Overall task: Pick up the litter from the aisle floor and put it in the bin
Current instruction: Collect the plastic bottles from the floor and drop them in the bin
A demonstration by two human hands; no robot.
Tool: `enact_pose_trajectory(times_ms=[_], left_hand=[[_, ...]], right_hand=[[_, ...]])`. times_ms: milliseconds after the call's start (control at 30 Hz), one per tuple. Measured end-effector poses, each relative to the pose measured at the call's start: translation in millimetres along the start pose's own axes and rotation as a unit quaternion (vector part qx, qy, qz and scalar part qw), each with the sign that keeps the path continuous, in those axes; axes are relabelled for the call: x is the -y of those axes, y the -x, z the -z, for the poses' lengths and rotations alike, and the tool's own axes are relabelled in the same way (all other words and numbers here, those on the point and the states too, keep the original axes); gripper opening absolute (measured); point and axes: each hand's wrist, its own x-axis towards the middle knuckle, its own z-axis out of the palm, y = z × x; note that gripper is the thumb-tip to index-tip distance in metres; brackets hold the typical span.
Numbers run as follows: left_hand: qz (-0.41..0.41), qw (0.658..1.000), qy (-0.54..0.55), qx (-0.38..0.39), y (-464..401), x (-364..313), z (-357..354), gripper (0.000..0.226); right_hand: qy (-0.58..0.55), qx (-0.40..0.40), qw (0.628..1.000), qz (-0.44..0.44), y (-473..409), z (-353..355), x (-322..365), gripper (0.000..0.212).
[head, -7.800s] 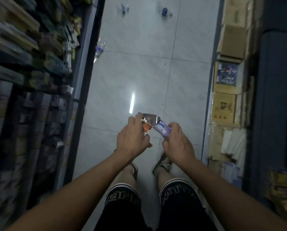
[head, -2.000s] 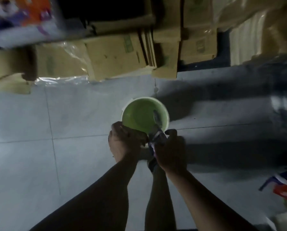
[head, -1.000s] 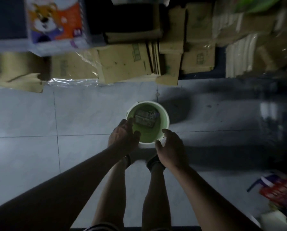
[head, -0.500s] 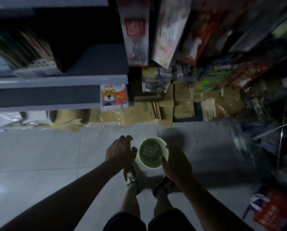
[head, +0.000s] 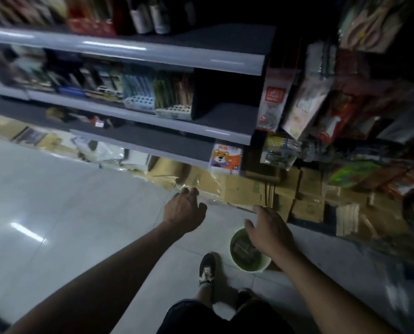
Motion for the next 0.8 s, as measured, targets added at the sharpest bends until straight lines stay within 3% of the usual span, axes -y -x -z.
enact_pose_trajectory(times_ms=[367,800], left_hand=[[0.156,0.983,0.052,-0.081,143.8,74.6,6.4,0.046],[0.351,0.91,0.151,-0.159,279.4,235.3,13.8,0.042]], right_hand=[[0.075,0.082,0.978,0.175,45.0,-24.7,63.1,0.058],[0.165,0.136,0.916,0.339,123.1,-110.7,242.7,0.055]])
